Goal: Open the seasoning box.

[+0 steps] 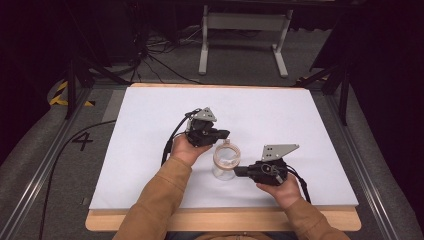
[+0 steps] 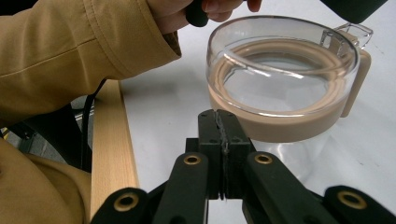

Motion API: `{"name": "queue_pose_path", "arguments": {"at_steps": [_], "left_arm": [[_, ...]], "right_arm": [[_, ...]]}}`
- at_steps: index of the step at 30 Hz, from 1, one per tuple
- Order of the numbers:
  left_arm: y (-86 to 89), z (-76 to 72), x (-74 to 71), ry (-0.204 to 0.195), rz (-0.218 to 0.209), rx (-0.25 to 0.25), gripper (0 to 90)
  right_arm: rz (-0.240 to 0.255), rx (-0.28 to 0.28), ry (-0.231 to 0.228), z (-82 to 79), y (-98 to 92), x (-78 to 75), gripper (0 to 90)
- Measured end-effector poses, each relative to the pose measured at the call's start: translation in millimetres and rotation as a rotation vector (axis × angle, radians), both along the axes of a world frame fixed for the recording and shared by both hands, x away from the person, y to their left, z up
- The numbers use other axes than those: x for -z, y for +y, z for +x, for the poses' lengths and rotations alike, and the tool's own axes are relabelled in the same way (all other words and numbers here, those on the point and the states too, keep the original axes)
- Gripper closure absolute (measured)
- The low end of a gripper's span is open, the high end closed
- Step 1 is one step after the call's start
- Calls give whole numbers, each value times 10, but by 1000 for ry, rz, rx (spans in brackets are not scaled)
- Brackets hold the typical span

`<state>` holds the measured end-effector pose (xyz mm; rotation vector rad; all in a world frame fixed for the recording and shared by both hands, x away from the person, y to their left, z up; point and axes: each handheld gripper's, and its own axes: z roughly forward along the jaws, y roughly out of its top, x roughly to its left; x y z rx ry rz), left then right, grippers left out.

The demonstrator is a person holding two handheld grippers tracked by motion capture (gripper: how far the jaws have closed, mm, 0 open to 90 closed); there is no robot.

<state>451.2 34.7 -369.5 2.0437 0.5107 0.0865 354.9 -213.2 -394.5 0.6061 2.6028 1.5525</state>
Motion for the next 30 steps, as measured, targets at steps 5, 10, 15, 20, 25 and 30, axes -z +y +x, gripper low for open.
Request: {"name": "queue_pose_path", "arguments": {"at_steps": [5, 10, 15, 20, 25, 30], "left_arm": [[1, 2, 4, 7, -5, -6, 898], [6, 11, 6, 7, -5, -1, 898], [8, 14, 7, 11, -7, 1, 898], [7, 17, 11, 8, -10, 2, 897], [7, 5, 2, -2, 3, -11, 896], [66, -22, -54, -14, -6, -53, 877]], "right_arm": [[11, 6, 1, 4, 3, -4, 893], [45, 11, 16, 32, -10, -9, 893], [73, 13, 52, 63, -25, 20, 894], [100, 18, 62, 83, -38, 26, 894], [109, 17, 63, 86, -39, 25, 894], [104, 19, 55, 87, -39, 19, 894]]}}
